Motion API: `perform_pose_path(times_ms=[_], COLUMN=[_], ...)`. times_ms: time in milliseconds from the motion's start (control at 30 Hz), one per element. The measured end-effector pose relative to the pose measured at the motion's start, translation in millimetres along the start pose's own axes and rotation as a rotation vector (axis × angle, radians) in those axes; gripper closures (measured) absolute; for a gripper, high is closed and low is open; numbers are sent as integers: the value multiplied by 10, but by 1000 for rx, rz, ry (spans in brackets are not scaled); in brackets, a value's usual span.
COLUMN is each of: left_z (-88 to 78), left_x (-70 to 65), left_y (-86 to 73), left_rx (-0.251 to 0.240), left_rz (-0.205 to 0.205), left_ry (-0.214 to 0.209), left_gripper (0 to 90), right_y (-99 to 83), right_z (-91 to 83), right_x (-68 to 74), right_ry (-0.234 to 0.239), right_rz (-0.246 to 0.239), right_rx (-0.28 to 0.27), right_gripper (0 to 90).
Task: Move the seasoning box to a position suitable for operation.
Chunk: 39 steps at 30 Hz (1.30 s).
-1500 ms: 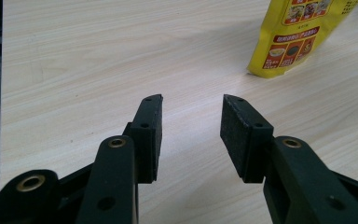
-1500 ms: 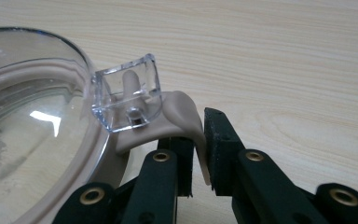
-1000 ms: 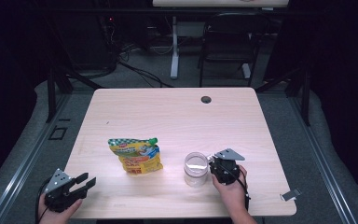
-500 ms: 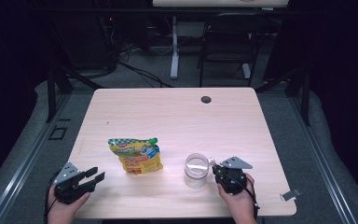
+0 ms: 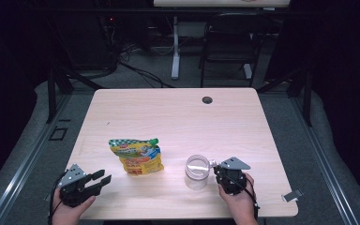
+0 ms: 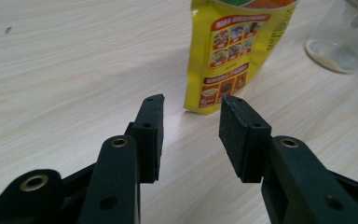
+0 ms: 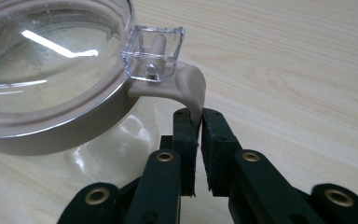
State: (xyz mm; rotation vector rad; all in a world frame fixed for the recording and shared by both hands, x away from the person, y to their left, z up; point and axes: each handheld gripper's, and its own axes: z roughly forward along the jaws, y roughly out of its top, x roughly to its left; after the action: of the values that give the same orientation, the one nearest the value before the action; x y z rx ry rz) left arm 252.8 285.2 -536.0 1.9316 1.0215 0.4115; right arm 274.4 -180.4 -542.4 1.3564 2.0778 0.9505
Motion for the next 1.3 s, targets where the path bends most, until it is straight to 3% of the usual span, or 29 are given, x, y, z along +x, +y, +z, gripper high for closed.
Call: perform_pose_path(times_ms=[267, 500, 700, 767, 900, 933, 1100, 1133, 1300], left_z=[78, 160, 209, 226, 230, 246, 277, 288, 294], left_x=[-181, -281, -299, -313, -324, -330, -351, -366, -420], left_y=[59, 94, 101, 111, 127, 134, 132, 133, 146], left_rx=[17, 10, 27, 27, 22, 13, 18, 26, 39], left_rz=[59, 79, 92, 75, 65, 45, 50, 58, 65], left_ry=[-41, -84, -92, -90, -101, -118, -144, -151, -148], left_gripper=[603, 605, 603, 602, 615, 614, 631, 630, 629], right_y=[-63, -88, -97, -25, 83, 153, 345, 374, 349], right_z=[-147, -260, -455, -553, -606, -620, -616, -605, -546], right_x=[87, 69, 70, 48, -7, -55, -143, -145, -173], right_ry=[-1, 65, 80, 75, 57, 46, 76, 64, 91], right_rz=[-9, 20, 9, 14, 26, 51, 119, 128, 164], right_rx=[43, 72, 44, 2, -22, -44, -63, -80, -123], right_gripper=[822, 780, 725, 716, 669, 667, 690, 700, 687])
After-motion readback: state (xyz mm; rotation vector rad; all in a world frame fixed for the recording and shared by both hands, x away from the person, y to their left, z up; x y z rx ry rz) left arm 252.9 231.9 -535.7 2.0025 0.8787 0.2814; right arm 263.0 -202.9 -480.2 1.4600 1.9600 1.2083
